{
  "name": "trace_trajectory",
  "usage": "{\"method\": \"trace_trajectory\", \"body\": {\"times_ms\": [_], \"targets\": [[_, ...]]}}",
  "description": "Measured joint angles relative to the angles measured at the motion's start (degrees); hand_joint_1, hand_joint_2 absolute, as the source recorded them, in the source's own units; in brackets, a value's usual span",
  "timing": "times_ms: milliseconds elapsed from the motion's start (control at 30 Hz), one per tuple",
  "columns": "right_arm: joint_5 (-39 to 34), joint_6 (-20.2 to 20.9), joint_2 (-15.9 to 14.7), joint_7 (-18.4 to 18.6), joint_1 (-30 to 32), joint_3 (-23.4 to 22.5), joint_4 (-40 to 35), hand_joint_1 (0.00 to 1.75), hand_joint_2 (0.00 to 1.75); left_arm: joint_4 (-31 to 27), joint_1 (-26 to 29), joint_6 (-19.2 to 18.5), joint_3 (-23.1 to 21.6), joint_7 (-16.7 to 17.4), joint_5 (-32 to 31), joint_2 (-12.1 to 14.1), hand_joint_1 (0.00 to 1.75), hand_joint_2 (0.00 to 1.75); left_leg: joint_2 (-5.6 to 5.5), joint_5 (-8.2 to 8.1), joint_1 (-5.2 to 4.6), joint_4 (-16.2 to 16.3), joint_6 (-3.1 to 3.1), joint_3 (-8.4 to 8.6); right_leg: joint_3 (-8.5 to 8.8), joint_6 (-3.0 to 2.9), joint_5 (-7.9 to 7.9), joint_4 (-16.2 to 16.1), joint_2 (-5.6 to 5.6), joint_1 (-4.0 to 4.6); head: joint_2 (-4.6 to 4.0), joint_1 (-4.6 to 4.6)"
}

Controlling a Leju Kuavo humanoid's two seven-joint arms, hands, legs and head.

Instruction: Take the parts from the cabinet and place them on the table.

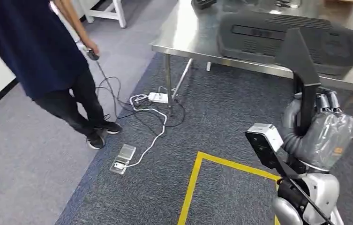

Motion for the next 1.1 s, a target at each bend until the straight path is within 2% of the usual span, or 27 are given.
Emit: {"method": "trace_trajectory", "body": {"times_ms": [33,100,133,167,200,233,300,333,367,400,467,500,533,567,633,667,700,733,800,833,867,900,933,967,1000,1033,1100], "targets": [[0.0,0.0,0.0,0.0,0.0,0.0,0.0,1.75,1.75,0.0,0.1,-0.1,0.0,0.0,0.0,0.0,0.00,1.75,-0.04,0.93,-0.05,-0.2,0.22,0.04,0.03,-0.02,0.02,0.0,0.61,0.10,0.00,-0.09],[0.0,0.0,0.0,0.0,0.0,0.0,0.0,1.75,1.75,0.0,0.0,-0.1,0.0,0.0,0.2,0.0,0.00,1.75,-0.50,5.88,-0.35,-7.8,1.22,3.47,0.23,-0.02,0.05,0.0,1.87,0.36,0.00,-0.41],[0.0,-0.1,0.0,0.0,0.0,0.0,0.0,1.75,1.75,0.0,0.0,-0.1,0.0,0.0,0.3,0.0,0.00,1.75,-1.65,8.47,-0.60,-13.0,1.96,5.83,0.35,0.01,0.07,0.0,2.36,0.45,0.00,-0.59],[0.0,-0.1,0.0,0.0,0.0,0.0,0.0,1.75,1.75,0.0,0.0,-0.1,0.0,0.0,0.4,0.3,0.00,1.75,-4.53,9.02,-0.77,-16.7,2.98,7.18,0.24,0.10,0.14,-0.1,2.69,0.06,0.00,-0.52],[0.0,-0.1,0.0,0.0,-0.1,0.0,0.0,1.75,1.75,0.0,0.0,0.0,0.0,0.0,0.4,0.3,0.00,1.75,-4.94,9.11,-0.80,-17.5,3.18,7.38,0.01,0.35,0.20,0.0,3.27,0.32,0.00,-0.10],[0.0,-0.2,0.0,0.1,-0.1,0.0,0.0,1.75,1.75,0.0,0.0,0.0,0.0,0.0,0.4,0.3,0.00,1.75,-4.37,9.19,-1.19,-17.7,3.12,7.38,-0.27,0.76,0.40,0.0,3.72,-0.32,0.00,-0.59],[0.0,-0.2,-0.1,0.1,0.0,0.0,0.0,1.75,1.75,0.0,0.0,0.0,0.0,0.0,0.4,0.3,0.00,1.75,-3.51,9.39,-1.44,-18.2,3.28,7.56,-0.28,1.53,0.84,-0.7,4.73,-0.57,0.00,-0.81],[0.0,-0.2,-0.1,0.1,0.0,0.0,0.0,1.75,1.75,-0.1,-0.1,0.0,0.0,0.0,0.4,0.2,0.00,1.75,-2.72,10.25,-0.44,-19.9,3.24,7.99,-0.17,1.73,0.87,-0.6,4.76,-0.11,0.00,-0.79],[0.0,-0.3,-0.2,0.1,0.0,0.0,0.0,1.75,1.75,-0.1,-0.3,0.0,0.0,0.0,0.5,0.3,0.00,1.75,-2.11,10.66,-0.51,-20.6,3.18,8.38,-0.45,1.82,0.14,0.1,2.35,0.03,0.00,-0.57],[0.0,-0.3,-0.3,0.1,-0.2,0.0,0.0,1.75,1.75,-0.1,-0.3,-0.1,0.0,-0.1,0.5,0.2,0.00,1.75,-1.50,10.84,-0.47,-20.9,3.68,8.42,-1.78,2.11,-2.02,2.8,0.52,-0.04,0.00,0.22],[0.0,-0.4,-0.3,0.2,-0.1,0.0,0.0,1.75,1.75,-0.1,-0.1,-0.2,0.0,-0.1,0.4,0.1,0.00,1.75,-0.14,10.77,-0.48,-20.8,3.65,8.31,-5.64,2.78,-6.27,11.3,-0.54,-0.15,0.00,0.81],[0.0,-0.4,-0.3,0.2,0.0,0.0,0.1,1.75,1.75,-0.1,0.0,-0.2,0.0,-0.1,0.4,0.1,0.00,1.75,0.57,10.67,-0.47,-20.7,3.61,8.22,-7.23,3.12,-7.29,14.8,-0.68,-0.24,0.00,1.05],[0.0,-0.4,-0.3,0.2,0.1,0.0,0.1,1.75,1.75,-0.1,0.0,-0.2,0.0,-0.1,0.4,0.1,0.00,1.75,1.14,10.55,-0.42,-20.5,3.48,8.16,-7.59,3.38,-6.86,15.5,-0.82,-0.39,0.00,1.29],[0.0,-0.4,-0.3,0.2,0.1,0.0,0.1,1.75,1.75,-0.1,0.0,-0.2,0.0,-0.1,0.4,0.1,0.00,1.75,1.77,10.33,-0.34,-20.2,3.26,8.15,-6.50,3.64,-5.16,13.4,-1.05,-0.61,0.00,1.55],[0.0,-0.4,-0.4,0.2,0.1,0.0,0.1,1.75,1.75,-0.2,-0.1,-0.2,0.0,-0.1,0.4,0.0,0.00,1.75,2.80,9.60,0.03,-19.3,2.67,8.17,-1.15,4.15,-0.26,3.5,-2.47,-0.86,0.00,1.79],[0.0,-0.4,-0.4,0.2,0.1,0.0,0.1,1.75,1.75,-0.2,-0.1,-0.2,0.0,-0.1,0.4,0.1,0.00,1.75,3.22,9.07,-0.03,-18.6,2.10,8.08,0.52,4.22,-0.24,-0.3,-4.25,-0.75,0.00,2.12],[0.0,-0.4,-0.4,0.2,0.1,0.0,0.2,1.75,1.75,-0.2,-0.1,-0.2,0.0,-0.1,0.4,0.1,0.00,1.75,3.35,8.58,-0.42,-17.9,1.62,7.96,0.38,3.34,-0.21,-0.1,-4.00,-0.39,0.00,2.69],[-0.1,-0.5,-0.4,0.2,0.1,0.0,0.2,1.75,1.75,-0.2,-0.2,-0.3,0.0,0.0,0.3,0.1,0.00,1.75,3.49,8.51,-0.45,-17.9,1.45,8.00,0.23,2.24,-0.31,0.4,-3.23,-0.47,0.00,2.37],[-0.1,-0.5,-0.4,0.2,0.3,0.0,0.2,1.75,1.75,-0.2,-0.3,-0.3,0.0,0.1,0.3,0.1,0.00,1.75,4.09,8.57,-0.37,-18.0,1.03,8.28,-0.03,1.58,-0.40,0.4,-2.51,-0.18,0.00,1.42],[-0.1,-0.5,-0.4,0.2,0.2,0.0,0.2,1.75,1.75,-0.2,-0.4,-0.3,0.0,0.2,0.3,0.1,0.00,1.75,4.30,8.26,-0.22,-17.8,0.67,8.33,-0.01,1.16,-0.17,0.2,-2.15,-0.33,0.00,1.44],[-0.1,-0.5,-0.4,0.2,0.3,0.0,0.2,1.75,1.75,-0.2,-0.6,-0.3,0.0,0.3,0.3,0.1,0.00,1.75,2.76,7.30,0.12,-16.8,0.23,8.32,0.05,0.89,-0.02,0.1,-1.91,-0.51,0.00,1.36],[-0.1,-0.6,-0.4,0.2,0.2,0.0,0.2,1.75,1.75,-0.2,-0.6,-0.4,0.0,0.3,0.3,0.1,0.00,1.75,1.18,5.39,0.11,-14.2,0.10,7.22,-0.03,0.68,0.01,0.1,-1.62,-0.54,0.00,0.88],[-0.1,-0.6,-0.4,0.2,0.2,0.0,0.2,1.75,1.75,-0.2,-0.6,-0.4,0.0,0.3,0.3,0.1,0.00,1.75,0.49,3.07,0.13,-10.1,-0.02,5.40,-0.11,0.52,0.06,0.1,-1.31,-0.53,0.00,0.44],[-0.1,-0.6,-0.4,0.2,0.2,0.0,0.2,1.75,1.75,-0.2,-0.4,-0.4,0.0,0.3,0.3,0.1,0.00,1.75,0.15,0.77,0.13,-5.0,-0.12,3.00,-0.20,0.41,0.08,0.1,-0.81,-0.47,0.00,0.15],[-0.1,-0.6,-0.4,0.2,0.2,0.0,0.2,1.75,1.75,-0.2,-0.3,-0.4,0.0,0.4,0.3,0.1,0.00,1.75,0.02,-0.42,0.12,-1.2,-0.12,1.12,-0.29,0.38,0.10,0.1,-0.28,-0.38,0.00,0.02],[-0.1,-0.6,-0.4,0.2,0.2,0.0,0.2,1.75,1.75,-0.2,-0.2,-0.4,0.0,0.4,0.3,0.1,0.00,1.75,-0.03,-0.12,0.10,0.3,-0.01,0.20,-0.28,0.34,0.13,0.2,0.34,-0.30,0.00,-0.13],[-0.1,-0.6,-0.4,0.2,0.2,0.0,0.2,1.75,1.75,-0.2,-0.2,-0.4,0.0,0.5,0.3,0.1,0.00,1.75,-0.24,4.02,0.00,-4.7,0.71,2.27,-0.11,0.34,0.14,0.2,1.57,-0.12,0.00,-0.39]]}}
